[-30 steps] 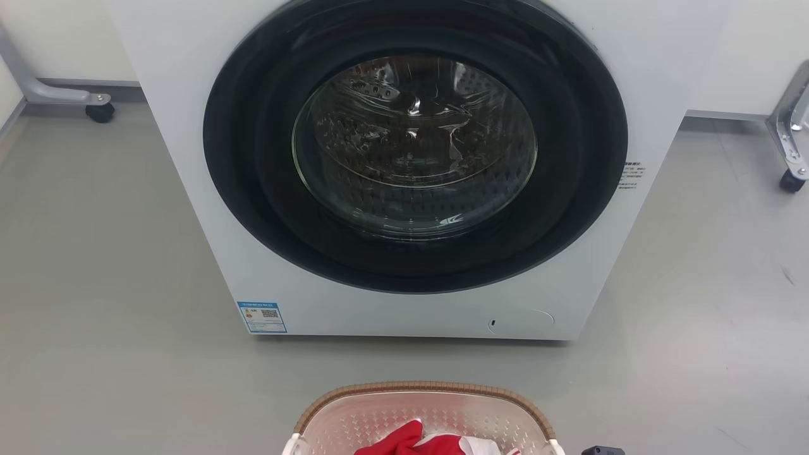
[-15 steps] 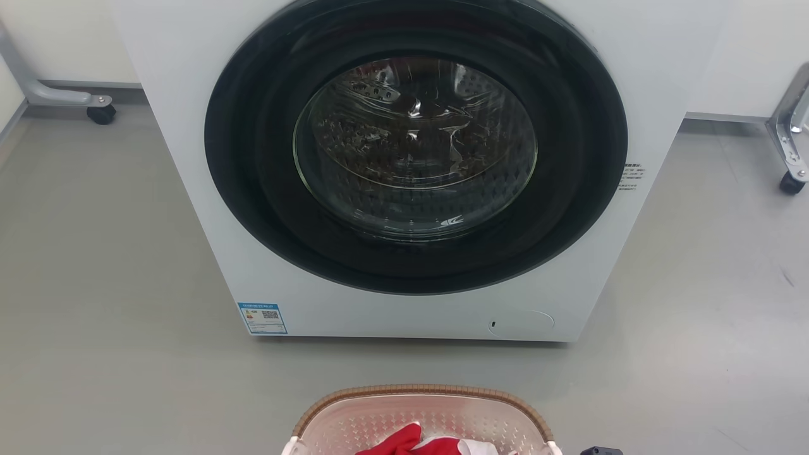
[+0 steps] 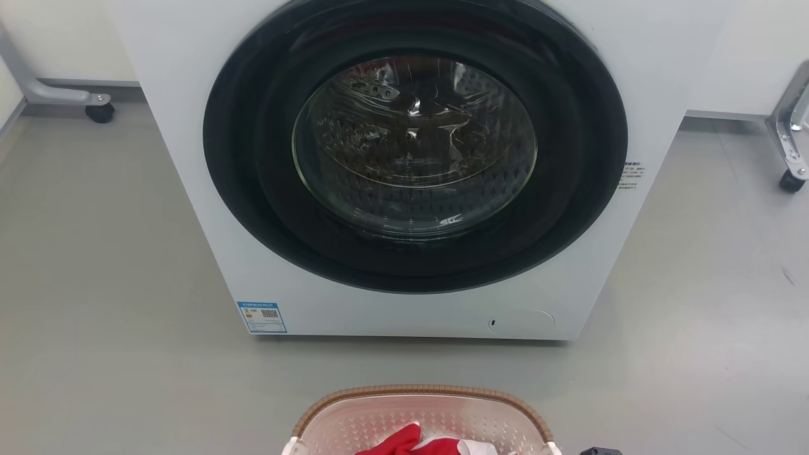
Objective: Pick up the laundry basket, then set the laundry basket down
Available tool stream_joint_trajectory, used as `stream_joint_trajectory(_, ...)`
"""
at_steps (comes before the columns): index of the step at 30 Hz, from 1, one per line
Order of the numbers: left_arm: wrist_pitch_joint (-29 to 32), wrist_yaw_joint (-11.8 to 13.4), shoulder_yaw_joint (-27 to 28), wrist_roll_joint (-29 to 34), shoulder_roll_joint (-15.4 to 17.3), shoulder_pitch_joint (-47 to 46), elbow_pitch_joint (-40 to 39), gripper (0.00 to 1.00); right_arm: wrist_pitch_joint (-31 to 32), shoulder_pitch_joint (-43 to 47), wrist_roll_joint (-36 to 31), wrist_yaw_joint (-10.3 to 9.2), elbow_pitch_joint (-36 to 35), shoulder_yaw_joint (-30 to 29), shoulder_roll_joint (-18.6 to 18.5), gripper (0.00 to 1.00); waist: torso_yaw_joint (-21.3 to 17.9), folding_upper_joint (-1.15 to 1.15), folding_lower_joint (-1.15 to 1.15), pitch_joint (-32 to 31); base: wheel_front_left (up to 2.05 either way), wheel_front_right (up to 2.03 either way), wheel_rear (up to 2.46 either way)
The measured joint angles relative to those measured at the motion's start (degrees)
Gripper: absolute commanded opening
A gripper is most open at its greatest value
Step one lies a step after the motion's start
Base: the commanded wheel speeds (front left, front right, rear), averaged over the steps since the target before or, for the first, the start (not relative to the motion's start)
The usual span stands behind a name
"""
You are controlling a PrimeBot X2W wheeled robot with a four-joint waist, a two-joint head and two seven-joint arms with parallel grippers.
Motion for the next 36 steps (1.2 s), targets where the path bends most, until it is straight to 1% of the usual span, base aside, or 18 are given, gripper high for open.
stream_joint_trajectory(24, -0.42, 0.19, -1.27, -1.0, 0.14, 0.09, 0.0, 0.0, -1.05, -0.91, 3.5, 0.0, 0.85, 3.81, -0.05, 0.0, -0.2, 0.0, 0.0, 0.27, 0.0, 0.0, 0.0)
stream_joint_trajectory(28, -0.58, 0.59, -1.4, -1.11, 0.18, 0.31, -0.19, 0.0, -1.35, -1.05, 3.91, 0.0, 0.91, 4.28, -0.07, 0.0, -0.24, 0.0, 0.0, 0.95, 0.0, 0.0, 0.0)
stream_joint_trajectory(31, -0.98, 0.66, -1.33, -2.5, 0.2, 0.31, -0.41, 0.0, -1.6, -1.35, 3.92, 0.0, 0.98, 4.64, -0.1, 0.0, -0.28, 0.0, 0.0, 1.73, 0.0, 0.0, 0.0)
stream_joint_trajectory(36, -1.55, 1.18, -0.9, -2.91, 0.25, -0.61, -0.76, 0.0, -2.03, -3.71, 3.91, 0.0, 1.26, 5.0, -0.13, 0.0, -0.39, 0.0, 0.02, 3.76, 0.0, 0.0, 0.0)
